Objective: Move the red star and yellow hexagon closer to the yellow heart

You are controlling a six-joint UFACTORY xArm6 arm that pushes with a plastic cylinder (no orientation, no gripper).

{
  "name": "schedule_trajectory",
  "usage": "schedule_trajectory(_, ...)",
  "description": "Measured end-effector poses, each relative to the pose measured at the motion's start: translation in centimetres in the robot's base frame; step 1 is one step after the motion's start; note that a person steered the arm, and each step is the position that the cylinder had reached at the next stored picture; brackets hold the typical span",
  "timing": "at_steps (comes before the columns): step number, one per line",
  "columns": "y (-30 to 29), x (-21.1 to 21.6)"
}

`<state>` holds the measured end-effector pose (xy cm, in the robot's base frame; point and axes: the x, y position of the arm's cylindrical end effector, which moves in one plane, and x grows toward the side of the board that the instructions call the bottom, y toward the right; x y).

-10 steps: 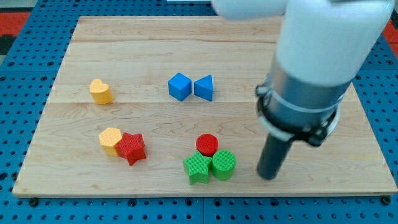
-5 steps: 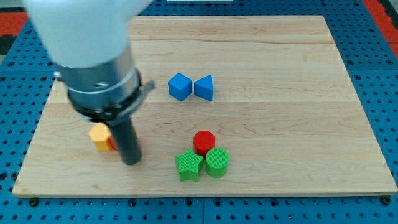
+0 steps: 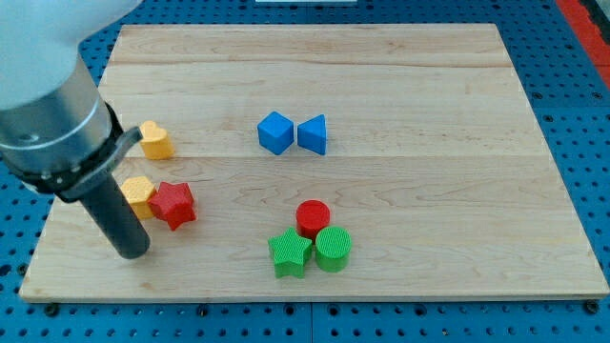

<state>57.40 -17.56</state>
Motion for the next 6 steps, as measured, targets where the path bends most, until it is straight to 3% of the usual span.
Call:
schedule_trajectory(2, 4.9, -2.1)
schedule_trajectory(4, -0.7, -4.4)
schedule_trajectory(5, -0.6, -1.5)
schedule_trajectory(6, -1.3, -1.3)
